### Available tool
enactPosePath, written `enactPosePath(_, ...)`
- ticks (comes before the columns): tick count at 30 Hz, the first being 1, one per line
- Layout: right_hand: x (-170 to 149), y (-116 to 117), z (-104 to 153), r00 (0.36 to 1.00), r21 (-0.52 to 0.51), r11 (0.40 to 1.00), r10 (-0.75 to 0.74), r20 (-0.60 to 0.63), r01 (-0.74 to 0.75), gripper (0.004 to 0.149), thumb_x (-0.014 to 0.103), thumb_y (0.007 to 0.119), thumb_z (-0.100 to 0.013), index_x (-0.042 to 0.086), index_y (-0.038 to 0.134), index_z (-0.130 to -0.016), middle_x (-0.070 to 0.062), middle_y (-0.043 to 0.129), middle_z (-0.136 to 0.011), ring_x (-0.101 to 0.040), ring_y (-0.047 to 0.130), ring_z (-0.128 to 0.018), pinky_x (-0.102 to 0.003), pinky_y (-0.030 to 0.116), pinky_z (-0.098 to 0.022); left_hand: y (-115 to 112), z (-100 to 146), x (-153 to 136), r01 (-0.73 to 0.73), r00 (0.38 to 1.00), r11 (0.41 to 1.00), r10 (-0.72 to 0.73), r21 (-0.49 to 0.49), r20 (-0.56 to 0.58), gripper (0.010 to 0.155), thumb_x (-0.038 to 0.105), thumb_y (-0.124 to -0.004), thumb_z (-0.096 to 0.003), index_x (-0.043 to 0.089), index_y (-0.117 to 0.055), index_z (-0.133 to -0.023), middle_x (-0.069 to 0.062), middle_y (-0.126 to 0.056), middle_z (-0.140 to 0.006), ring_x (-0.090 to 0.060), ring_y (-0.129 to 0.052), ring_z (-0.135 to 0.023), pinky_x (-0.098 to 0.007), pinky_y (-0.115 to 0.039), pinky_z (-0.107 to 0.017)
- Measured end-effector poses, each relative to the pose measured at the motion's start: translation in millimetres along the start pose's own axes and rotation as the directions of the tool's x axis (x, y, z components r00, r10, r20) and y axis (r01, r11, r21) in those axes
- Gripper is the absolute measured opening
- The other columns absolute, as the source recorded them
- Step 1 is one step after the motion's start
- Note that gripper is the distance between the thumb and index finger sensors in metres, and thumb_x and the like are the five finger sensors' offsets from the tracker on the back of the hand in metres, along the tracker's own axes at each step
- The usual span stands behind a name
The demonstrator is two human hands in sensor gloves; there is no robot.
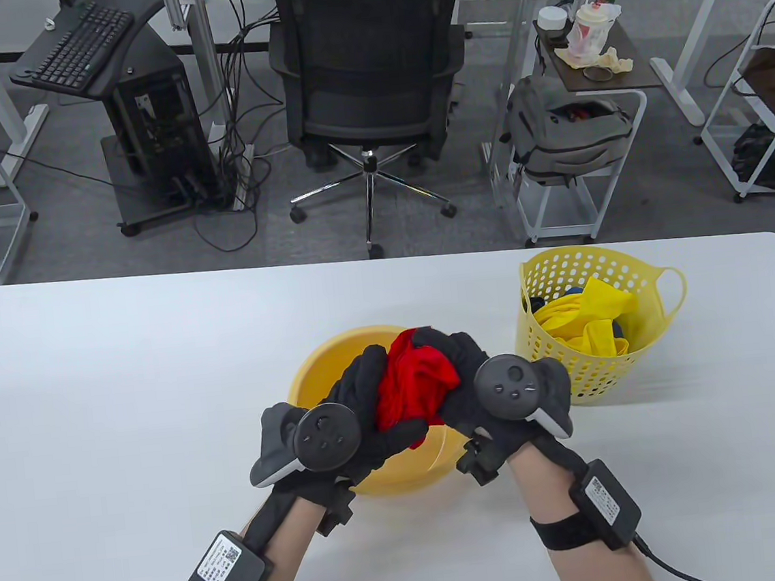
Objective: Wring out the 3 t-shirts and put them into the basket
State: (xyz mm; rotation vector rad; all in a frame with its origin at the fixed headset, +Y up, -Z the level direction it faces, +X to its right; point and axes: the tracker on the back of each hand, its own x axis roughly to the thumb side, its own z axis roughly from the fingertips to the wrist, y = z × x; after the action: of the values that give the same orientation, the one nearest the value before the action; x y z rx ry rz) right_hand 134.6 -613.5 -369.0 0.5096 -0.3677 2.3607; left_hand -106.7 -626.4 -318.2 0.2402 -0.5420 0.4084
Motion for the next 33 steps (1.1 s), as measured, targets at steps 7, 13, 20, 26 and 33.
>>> enactPosePath(7, -83, -98, 26, 0.933, -0.542, 0.839, -0.226, -0.28, 0.041, 0.088, 0.018, 0.102, -0.045, 0.025, 0.043, -0.11, -0.029, 0.068, -0.092, -0.035, 0.095, -0.034, -0.027, 0.089, -0.016, -5, 1, -7, 0.089, 0.996, 0.996, -0.088, 0.017, -0.029, 0.099, 0.077, -0.062, -0.0606, 0.014, -0.014, -0.121, -0.03, -0.037, -0.125, -0.049, -0.069, -0.104, -0.061, -0.07, -0.07)
enactPosePath(13, -130, -99, 32, 0.784, -0.381, 0.753, 0.278, -0.554, -0.536, 0.099, 0.02, 0.091, -0.054, 0.014, 0.011, -0.111, -0.045, 0.019, -0.107, -0.068, 0.07, -0.073, -0.062, 0.075, -0.054, -12, -3, -12, 0.142, 0.988, 0.99, -0.142, -0.008, -0.057, 0.098, 0.076, -0.062, -0.0612, 0.014, -0.014, -0.121, -0.03, -0.037, -0.124, -0.049, -0.069, -0.103, -0.061, -0.07, -0.07)
enactPosePath(20, -143, -47, 4, 0.747, 0.227, 0.89, 0.456, -0.483, -0.396, 0.067, 0.054, 0.045, -0.065, 0.01, 0.079, -0.104, -0.028, 0.048, -0.119, -0.06, 0.036, -0.106, -0.085, 0.015, -0.053, -17, -4, -17, 0.183, 0.979, 0.981, -0.187, -0.06, -0.084, 0.095, 0.074, -0.062, -0.0619, 0.015, -0.018, -0.122, -0.03, -0.04, -0.125, -0.048, -0.071, -0.103, -0.061, -0.071, -0.07)
enactPosePath(26, -145, -49, 7, 0.773, 0.157, 0.91, 0.409, -0.485, -0.383, 0.067, 0.053, 0.05, -0.065, 0.007, 0.085, -0.099, -0.033, 0.059, -0.114, -0.064, 0.045, -0.103, -0.086, 0.014, -0.052, -12, -5, -40, 0.179, 0.967, 0.981, -0.189, -0.074, -0.171, 0.09, 0.074, -0.063, -0.0616, 0.021, -0.026, -0.124, -0.024, -0.043, -0.127, -0.051, -0.068, -0.104, -0.062, -0.069, -0.07)
enactPosePath(33, -101, -60, 6, 0.835, -0.044, 0.91, 0.358, -0.418, -0.412, 0.076, 0.054, 0.065, -0.065, 0.01, 0.036, -0.119, -0.04, 0.02, -0.117, -0.074, 0.019, -0.096, -0.088, 0.018, -0.049, 10, 3, -72, 0.363, 0.862, 0.92, -0.391, -0.145, -0.324, 0.09, 0.077, -0.06, -0.0614, 0.026, -0.02, -0.124, -0.023, -0.028, -0.13, -0.059, -0.041, -0.11, -0.07, -0.055, -0.073)
